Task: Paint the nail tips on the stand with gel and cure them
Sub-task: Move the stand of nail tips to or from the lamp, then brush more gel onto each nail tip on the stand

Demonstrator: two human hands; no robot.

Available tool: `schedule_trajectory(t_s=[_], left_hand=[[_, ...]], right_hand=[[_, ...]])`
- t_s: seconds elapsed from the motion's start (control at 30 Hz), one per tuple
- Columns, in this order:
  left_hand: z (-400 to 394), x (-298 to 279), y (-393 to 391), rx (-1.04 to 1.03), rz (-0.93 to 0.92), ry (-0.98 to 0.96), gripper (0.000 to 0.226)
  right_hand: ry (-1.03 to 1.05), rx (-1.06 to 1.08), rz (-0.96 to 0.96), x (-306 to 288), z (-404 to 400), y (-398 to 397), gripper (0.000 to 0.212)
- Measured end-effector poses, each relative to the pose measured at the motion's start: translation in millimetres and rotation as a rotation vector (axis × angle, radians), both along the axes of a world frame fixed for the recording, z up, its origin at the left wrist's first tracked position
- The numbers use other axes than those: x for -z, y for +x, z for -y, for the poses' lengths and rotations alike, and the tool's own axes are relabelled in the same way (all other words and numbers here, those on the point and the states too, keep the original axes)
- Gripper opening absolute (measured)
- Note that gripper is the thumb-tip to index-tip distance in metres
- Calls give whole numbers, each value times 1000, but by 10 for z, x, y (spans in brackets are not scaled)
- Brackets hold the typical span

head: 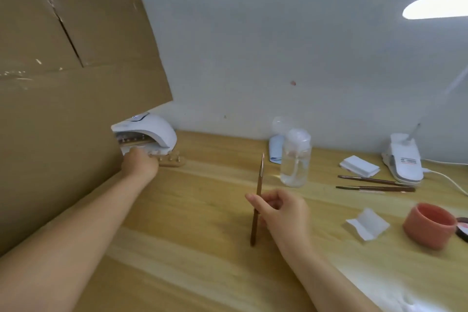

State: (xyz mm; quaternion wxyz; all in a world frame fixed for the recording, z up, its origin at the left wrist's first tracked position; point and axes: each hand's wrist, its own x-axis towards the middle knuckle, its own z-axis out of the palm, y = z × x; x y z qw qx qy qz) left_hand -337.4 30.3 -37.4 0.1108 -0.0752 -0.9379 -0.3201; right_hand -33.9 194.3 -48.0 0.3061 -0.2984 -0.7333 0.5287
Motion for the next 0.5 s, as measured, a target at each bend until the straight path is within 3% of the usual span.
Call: schedule_trajectory(t_s=[0.33,0.5], left_hand=[[183,122,-331,-89,26,-15,48],[228,114,-371,36,186,-35,60]], right_hand=[[90,-24,16,42,11,-13,24],[99,-25,6,44,15,-3,24]])
